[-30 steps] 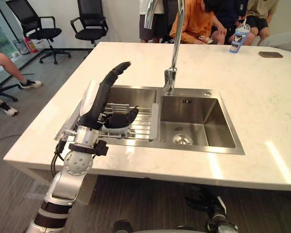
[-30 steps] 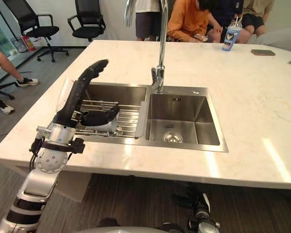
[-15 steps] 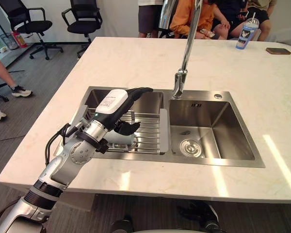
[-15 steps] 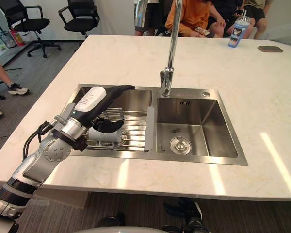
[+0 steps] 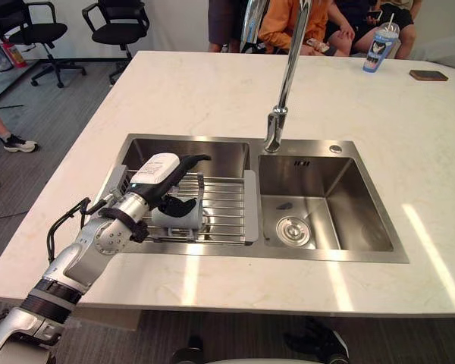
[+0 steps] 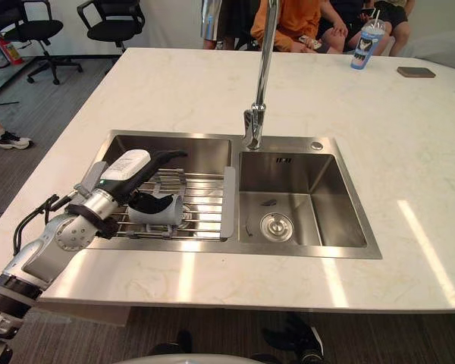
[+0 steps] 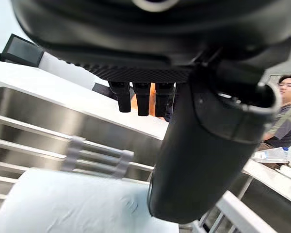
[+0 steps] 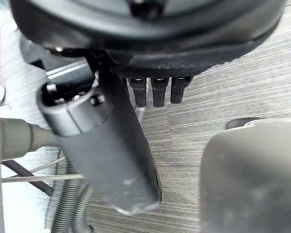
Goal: Walk over to the sink, pick up the cup, carry it to the dishwasher, place the cup inside the dishwasher, then close the dishwasher door
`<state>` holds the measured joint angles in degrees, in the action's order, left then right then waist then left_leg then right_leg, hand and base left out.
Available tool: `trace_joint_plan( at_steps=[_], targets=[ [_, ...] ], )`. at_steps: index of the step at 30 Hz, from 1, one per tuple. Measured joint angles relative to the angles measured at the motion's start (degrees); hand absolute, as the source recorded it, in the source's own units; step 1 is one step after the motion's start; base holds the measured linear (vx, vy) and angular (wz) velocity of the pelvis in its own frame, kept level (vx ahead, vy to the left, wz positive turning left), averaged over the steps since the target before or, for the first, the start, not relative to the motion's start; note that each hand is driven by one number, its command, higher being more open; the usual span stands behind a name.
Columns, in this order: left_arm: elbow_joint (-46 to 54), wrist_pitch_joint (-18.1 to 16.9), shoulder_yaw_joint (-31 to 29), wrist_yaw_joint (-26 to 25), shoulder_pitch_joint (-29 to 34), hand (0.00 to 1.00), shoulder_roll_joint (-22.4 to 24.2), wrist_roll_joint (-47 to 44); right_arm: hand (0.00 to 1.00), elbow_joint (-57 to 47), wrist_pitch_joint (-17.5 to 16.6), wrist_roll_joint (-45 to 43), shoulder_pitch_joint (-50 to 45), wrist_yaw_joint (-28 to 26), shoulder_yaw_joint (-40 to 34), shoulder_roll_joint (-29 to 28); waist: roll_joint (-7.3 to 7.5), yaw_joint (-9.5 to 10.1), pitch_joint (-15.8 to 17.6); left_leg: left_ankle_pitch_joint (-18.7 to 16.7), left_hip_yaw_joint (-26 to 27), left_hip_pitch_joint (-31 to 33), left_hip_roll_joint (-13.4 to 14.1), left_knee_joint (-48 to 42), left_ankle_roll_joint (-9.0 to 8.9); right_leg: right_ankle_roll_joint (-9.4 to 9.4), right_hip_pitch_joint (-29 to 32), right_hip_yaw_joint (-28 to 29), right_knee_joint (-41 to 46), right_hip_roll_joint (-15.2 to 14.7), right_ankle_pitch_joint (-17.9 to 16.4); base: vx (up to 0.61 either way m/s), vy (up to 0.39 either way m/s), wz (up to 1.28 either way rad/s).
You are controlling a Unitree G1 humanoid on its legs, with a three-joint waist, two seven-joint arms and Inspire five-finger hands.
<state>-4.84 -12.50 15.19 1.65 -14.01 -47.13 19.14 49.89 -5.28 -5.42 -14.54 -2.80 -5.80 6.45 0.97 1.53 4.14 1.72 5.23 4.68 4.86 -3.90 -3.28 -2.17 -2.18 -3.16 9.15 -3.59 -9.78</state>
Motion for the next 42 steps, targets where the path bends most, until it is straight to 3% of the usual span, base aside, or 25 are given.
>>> trace_joint_plan(
  at_steps=[9,22,31,42],
  targets=[
    [-0.6,0.1,-7.19,0.17,6.76,0.9,-0.06,-3.08,0.9,1.67,0.04,1.29,-0.2,-0.16,0.56,0.81,-0.4,0.02,0.21,5.57,-1.67,-3.35,-1.17,8.86,0.33,-0.82,-0.7,-1.55,-2.14,-0.45,1.21,-0.08,0.023,0.1],
    [-0.58,0.36,-9.71,0.29,10.06,0.9,-0.06,-4.6,0.9,2.56,0.05,2.87,0.94,-0.26,0.64,1.24,-0.83,0.33,0.48,5.81,-4.23,-3.46,-2.41,8.86,0.79,-1.31,-2.76,-3.19,-4.45,-0.93,1.55,0.01,0.0,0.08],
    [-1.53,1.1,-9.24,0.32,9.26,0.9,-0.05,-2.18,0.9,2.57,0.09,3.32,1.12,-0.35,1.63,1.86,-1.2,-0.36,0.71,5.8,-4.51,-3.54,-2.44,8.89,0.78,-1.29,-2.85,-3.22,-4.47,-0.97,1.57,-0.01,-0.001,0.0],
    [-7.17,2.14,-1.04,1.23,0.24,0.9,-1.41,3.6,0.9,2.48,0.24,3.31,1.39,-0.47,1.57,2.32,-2.05,-1.29,1.23,5.33,-3.26,-3.14,-2.19,8.92,0.55,-1.34,-1.9,-1.92,-4.55,-0.88,1.63,0.0,-0.005,-0.06]
  ],
)
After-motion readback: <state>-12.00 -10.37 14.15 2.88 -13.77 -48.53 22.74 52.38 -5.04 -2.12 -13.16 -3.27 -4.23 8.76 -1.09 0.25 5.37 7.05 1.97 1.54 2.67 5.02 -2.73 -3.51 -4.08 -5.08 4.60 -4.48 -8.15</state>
